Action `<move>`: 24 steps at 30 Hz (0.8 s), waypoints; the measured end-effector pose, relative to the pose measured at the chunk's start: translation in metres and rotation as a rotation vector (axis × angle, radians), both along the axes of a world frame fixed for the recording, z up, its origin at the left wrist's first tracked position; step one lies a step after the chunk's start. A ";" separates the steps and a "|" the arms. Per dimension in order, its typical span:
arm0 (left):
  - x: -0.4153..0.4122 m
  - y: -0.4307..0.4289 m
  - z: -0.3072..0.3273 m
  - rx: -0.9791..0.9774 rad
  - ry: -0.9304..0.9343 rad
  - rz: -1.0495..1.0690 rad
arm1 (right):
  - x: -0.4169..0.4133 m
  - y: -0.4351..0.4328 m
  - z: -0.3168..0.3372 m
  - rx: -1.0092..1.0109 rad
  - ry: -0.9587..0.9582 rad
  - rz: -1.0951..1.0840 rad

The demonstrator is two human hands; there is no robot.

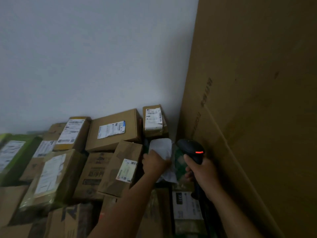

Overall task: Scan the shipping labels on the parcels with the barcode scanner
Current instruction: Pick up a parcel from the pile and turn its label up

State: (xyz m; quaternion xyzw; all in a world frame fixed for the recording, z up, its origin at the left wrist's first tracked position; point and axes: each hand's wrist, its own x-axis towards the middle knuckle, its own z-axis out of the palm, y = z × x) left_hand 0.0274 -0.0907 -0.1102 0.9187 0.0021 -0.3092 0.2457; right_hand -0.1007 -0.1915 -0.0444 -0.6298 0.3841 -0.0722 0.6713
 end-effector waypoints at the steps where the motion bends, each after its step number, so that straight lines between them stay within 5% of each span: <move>1: 0.001 0.001 -0.005 0.039 -0.034 -0.014 | 0.001 -0.001 -0.003 0.005 0.003 -0.005; 4: 0.011 0.006 -0.015 0.156 -0.154 -0.085 | 0.003 -0.001 -0.011 0.003 0.021 -0.009; 10: 0.002 0.014 -0.012 0.052 -0.297 -0.215 | 0.004 0.001 -0.019 -0.015 0.036 0.035; 13: -0.002 0.028 0.008 -0.065 -0.565 -0.284 | 0.004 0.005 -0.015 -0.025 0.033 0.056; 16: -0.007 0.053 0.027 0.087 -0.792 -0.236 | 0.004 0.011 -0.009 -0.038 0.011 0.081; 19: -0.007 0.080 0.033 0.282 -0.586 -0.052 | 0.003 0.019 -0.004 -0.043 -0.004 0.110; 22: -0.009 0.101 0.033 0.308 -0.294 0.072 | 0.001 0.025 0.001 -0.031 -0.022 0.134; 24: -0.010 0.108 0.032 0.280 -0.276 0.080 | -0.001 0.027 0.005 -0.031 -0.031 0.145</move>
